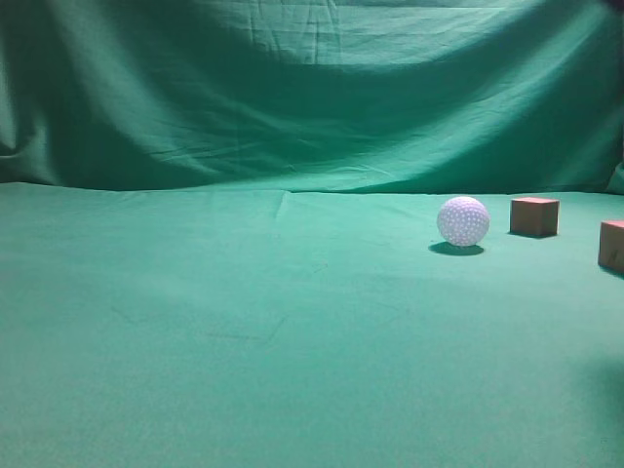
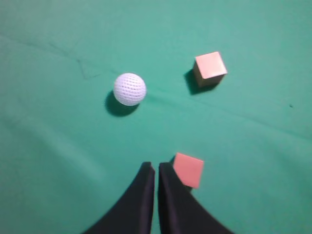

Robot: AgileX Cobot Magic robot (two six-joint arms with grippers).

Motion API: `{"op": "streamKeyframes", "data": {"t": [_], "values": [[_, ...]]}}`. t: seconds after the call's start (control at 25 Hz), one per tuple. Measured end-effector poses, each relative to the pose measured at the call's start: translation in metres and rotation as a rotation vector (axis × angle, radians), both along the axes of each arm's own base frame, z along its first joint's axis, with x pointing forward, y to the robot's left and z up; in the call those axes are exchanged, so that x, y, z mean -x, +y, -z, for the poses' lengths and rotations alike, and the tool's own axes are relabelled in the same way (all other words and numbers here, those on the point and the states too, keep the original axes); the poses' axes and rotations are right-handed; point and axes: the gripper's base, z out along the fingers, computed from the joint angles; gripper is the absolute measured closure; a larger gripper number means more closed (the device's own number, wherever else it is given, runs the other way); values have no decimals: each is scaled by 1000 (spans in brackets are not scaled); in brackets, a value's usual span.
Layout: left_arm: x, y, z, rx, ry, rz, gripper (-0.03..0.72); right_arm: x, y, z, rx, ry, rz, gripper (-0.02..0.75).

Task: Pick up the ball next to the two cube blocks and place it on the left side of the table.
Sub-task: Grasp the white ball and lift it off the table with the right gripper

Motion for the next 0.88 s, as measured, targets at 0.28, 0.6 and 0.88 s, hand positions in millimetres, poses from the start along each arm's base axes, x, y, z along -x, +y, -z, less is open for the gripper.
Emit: {"op": "streamKeyframes", "data": {"t": [0.28, 0.6, 0.88], "values": [[0, 0, 0, 0, 0, 0, 688, -52, 33, 41, 25, 143, -6, 268], [0, 0, 0, 0, 0, 0, 688, -91, 54, 79, 21, 234, 14, 101], [0, 0, 0, 0, 0, 0, 688, -115, 66, 107, 36, 272, 16, 200]]}}
